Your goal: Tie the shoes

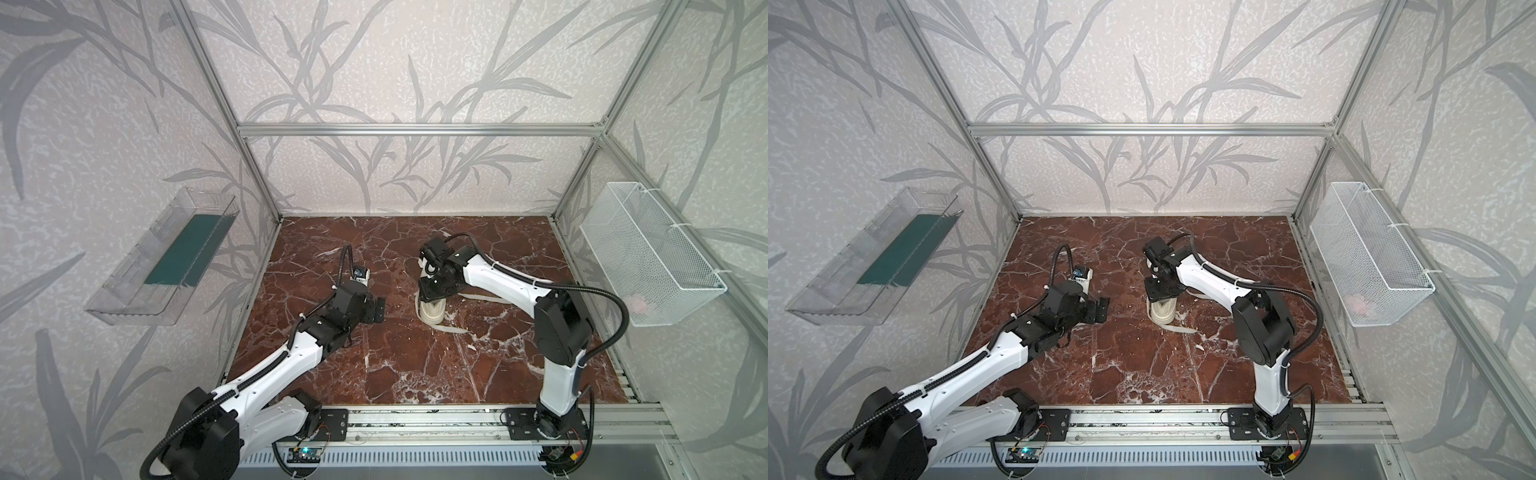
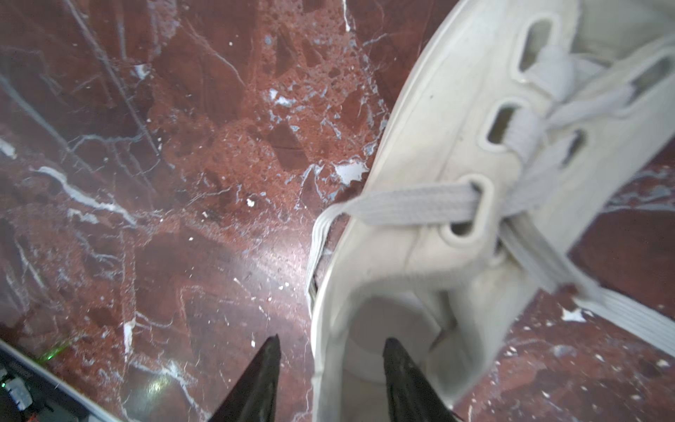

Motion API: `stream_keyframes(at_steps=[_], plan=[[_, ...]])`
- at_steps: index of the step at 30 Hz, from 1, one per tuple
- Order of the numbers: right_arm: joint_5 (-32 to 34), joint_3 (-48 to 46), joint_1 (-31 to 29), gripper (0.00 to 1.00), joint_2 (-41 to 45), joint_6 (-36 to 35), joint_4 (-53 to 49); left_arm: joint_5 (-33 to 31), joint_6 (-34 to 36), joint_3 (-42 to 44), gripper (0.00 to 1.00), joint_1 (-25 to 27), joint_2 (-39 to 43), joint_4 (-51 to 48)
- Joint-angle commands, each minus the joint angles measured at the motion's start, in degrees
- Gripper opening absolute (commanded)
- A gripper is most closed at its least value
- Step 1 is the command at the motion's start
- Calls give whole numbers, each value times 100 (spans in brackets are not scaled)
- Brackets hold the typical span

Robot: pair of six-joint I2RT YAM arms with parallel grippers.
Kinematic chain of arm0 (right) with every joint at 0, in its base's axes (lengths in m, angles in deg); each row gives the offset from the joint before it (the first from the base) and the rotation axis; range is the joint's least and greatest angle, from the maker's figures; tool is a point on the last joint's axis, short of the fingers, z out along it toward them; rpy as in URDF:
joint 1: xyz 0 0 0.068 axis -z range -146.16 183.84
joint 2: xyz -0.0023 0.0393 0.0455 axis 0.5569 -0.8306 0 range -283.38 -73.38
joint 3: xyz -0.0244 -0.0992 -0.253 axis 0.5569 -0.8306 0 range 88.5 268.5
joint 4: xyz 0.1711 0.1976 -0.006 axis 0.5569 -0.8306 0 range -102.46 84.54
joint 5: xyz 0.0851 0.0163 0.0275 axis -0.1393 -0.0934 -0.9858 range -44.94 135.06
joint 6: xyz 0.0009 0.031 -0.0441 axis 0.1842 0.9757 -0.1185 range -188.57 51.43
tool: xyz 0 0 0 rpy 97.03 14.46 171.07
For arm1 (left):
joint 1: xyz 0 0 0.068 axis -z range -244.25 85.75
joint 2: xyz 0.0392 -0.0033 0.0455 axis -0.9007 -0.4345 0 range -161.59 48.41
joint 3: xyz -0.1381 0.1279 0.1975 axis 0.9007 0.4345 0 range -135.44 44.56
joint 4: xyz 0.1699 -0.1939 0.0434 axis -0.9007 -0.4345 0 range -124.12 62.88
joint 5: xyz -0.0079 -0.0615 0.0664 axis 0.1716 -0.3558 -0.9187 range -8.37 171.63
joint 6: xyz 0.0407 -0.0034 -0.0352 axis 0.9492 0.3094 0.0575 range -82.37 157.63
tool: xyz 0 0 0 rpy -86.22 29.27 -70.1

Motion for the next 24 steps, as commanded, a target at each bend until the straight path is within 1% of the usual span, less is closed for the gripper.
stream_keyframes(at_steps=[1,2,5,11,13,18,21,24], plan=[[131,-289,7,53,785,-281,-89,67,-156,90,97,-3,-76,120],[143,-451,22,56,920,-336,-53,69,-181,107,97,0,-86,162],[147,-991,133,61,1520,-408,26,95,-217,114,97,0,-181,283],[129,-2033,626,62,1962,-552,199,192,-315,17,96,35,-512,432],[170,-2254,684,62,1948,-589,273,226,-338,-17,96,41,-615,470],[-76,-2710,728,62,1659,-574,620,253,-350,-88,96,66,-797,506],[-203,-2913,728,59,1509,-558,904,263,-350,-66,96,77,-816,517],[-175,-2998,719,55,1377,-548,1047,271,-357,-38,96,73,-849,532]])
